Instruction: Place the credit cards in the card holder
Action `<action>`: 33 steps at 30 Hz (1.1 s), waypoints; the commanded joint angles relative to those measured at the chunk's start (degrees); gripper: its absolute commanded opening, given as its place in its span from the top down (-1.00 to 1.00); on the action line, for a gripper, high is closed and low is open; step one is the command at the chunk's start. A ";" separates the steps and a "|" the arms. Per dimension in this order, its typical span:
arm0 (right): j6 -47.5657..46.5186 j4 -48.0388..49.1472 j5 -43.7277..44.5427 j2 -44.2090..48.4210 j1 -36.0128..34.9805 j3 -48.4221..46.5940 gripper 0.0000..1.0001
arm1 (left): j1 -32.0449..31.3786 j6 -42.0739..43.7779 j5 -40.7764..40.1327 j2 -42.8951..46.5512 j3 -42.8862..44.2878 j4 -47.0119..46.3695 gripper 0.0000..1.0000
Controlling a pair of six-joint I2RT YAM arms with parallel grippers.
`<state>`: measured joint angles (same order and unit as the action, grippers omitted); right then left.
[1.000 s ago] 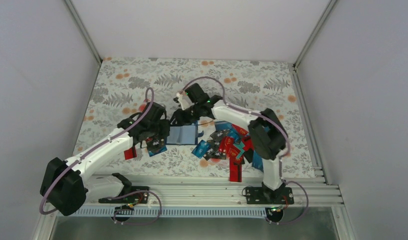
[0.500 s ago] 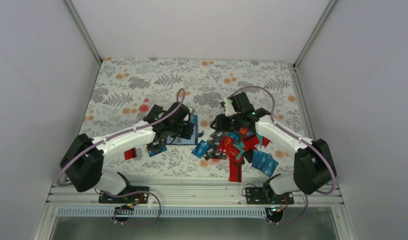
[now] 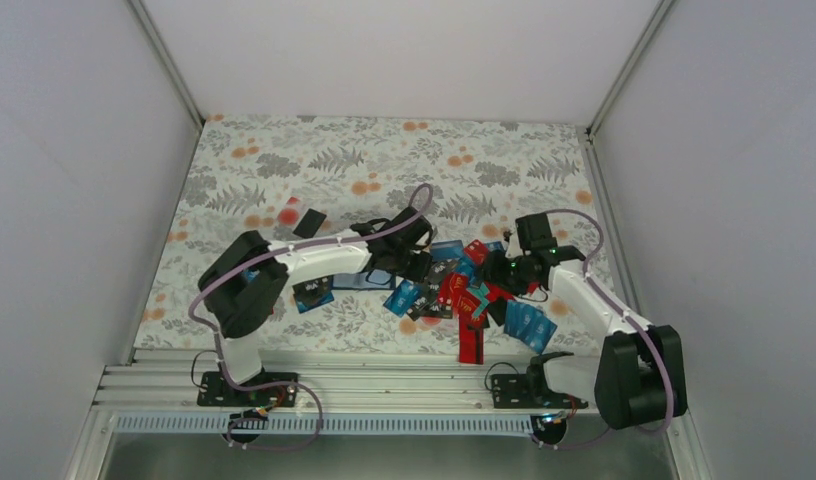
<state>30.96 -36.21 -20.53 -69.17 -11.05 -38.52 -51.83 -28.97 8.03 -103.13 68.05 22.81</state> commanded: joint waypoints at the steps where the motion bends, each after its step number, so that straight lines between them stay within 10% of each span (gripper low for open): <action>1: 1.90 -1.76 -0.34 2.30 0.59 2.39 0.03 | -1.38 0.90 2.37 -4.55 4.12 0.11 0.95; 12: 0.71 8.34 -19.11 -2.76 0.16 7.75 0.05 | -3.33 1.80 4.86 -10.17 7.65 0.24 0.95; 33: 0.33 12.36 -19.39 -8.74 -0.48 8.14 0.10 | -3.38 2.72 1.68 -16.66 15.68 2.13 0.95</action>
<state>31.68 -25.54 -39.27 -77.12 -11.22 -31.07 -54.83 -27.46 11.31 -117.73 81.14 23.53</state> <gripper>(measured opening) 0.451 0.025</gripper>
